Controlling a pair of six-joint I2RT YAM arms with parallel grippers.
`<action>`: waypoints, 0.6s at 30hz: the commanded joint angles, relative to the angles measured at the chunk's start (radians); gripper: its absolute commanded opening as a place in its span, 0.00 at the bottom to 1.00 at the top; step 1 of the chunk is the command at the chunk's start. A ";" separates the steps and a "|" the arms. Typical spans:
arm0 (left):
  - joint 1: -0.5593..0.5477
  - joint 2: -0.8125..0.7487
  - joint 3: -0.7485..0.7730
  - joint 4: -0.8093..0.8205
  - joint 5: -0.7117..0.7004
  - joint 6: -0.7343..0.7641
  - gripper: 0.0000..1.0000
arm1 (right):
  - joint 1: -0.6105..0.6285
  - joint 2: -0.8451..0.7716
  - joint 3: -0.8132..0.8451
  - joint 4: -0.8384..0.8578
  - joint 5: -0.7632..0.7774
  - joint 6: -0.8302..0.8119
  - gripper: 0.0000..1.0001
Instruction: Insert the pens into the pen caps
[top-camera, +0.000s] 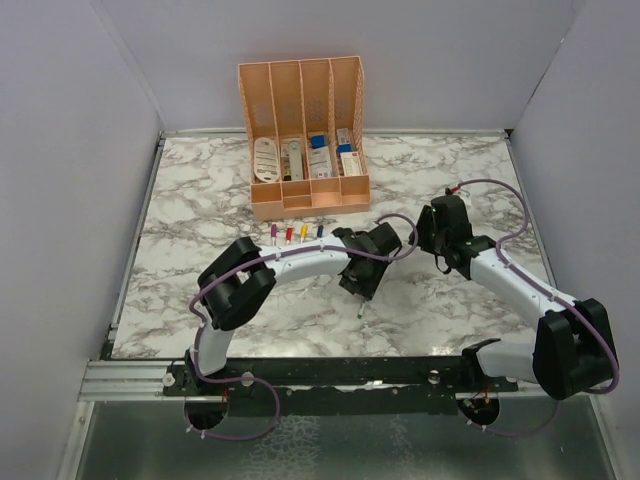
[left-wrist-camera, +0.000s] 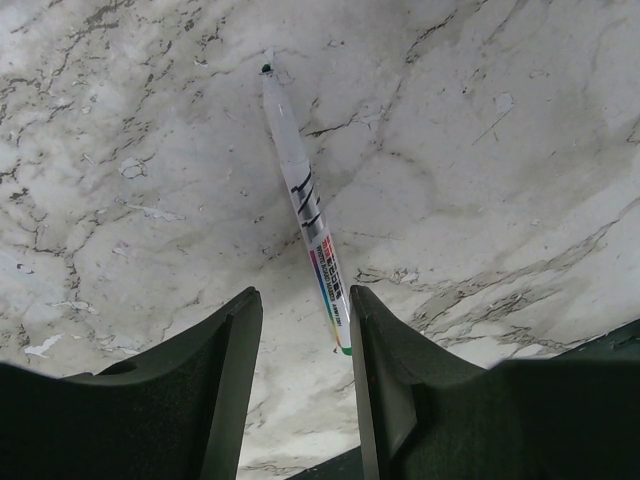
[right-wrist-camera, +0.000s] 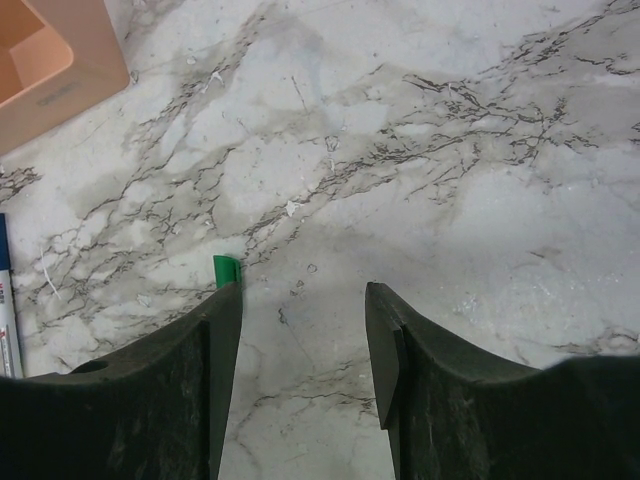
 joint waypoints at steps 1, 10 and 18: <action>-0.014 0.025 0.035 -0.021 0.016 0.004 0.43 | -0.010 0.001 -0.009 0.033 -0.019 0.012 0.52; -0.017 0.069 0.039 -0.023 0.001 0.020 0.43 | -0.015 -0.001 -0.012 0.044 -0.032 0.015 0.52; -0.017 0.116 0.002 -0.044 -0.060 0.031 0.43 | -0.016 -0.003 -0.020 0.056 -0.051 0.023 0.52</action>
